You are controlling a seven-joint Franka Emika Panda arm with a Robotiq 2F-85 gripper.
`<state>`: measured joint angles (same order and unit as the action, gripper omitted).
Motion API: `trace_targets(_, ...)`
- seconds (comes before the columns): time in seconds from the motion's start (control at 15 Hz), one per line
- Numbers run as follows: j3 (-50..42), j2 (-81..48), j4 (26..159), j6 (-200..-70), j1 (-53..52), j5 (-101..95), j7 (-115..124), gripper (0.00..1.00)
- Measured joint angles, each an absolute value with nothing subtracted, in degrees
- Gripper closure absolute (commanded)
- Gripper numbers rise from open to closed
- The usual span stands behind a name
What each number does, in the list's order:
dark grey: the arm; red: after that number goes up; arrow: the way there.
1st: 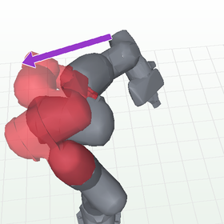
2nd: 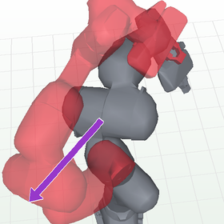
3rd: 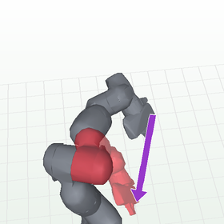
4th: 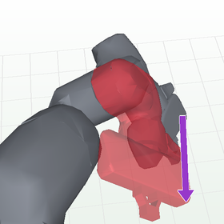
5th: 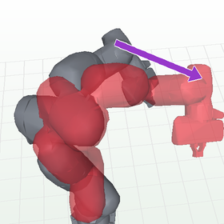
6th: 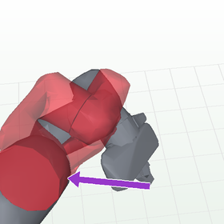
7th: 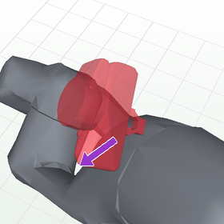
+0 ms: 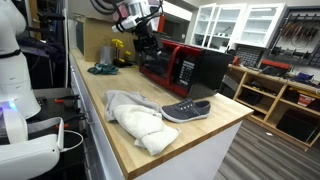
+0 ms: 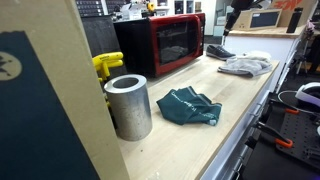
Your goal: Open the microwave then push it backwards.
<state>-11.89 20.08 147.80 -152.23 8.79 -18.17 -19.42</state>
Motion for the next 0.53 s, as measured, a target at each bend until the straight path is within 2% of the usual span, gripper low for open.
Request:
trace_targets(0.4,-10.53,5.11,133.13,-157.56,5.80,-14.26,-19.65,0.00)
trace_targets(0.47,-9.96,2.82,130.84,-157.65,5.34,-12.94,-19.97,0.07)
trace_targets(0.53,-9.30,0.82,128.84,-157.71,5.11,-11.93,-20.06,0.26)
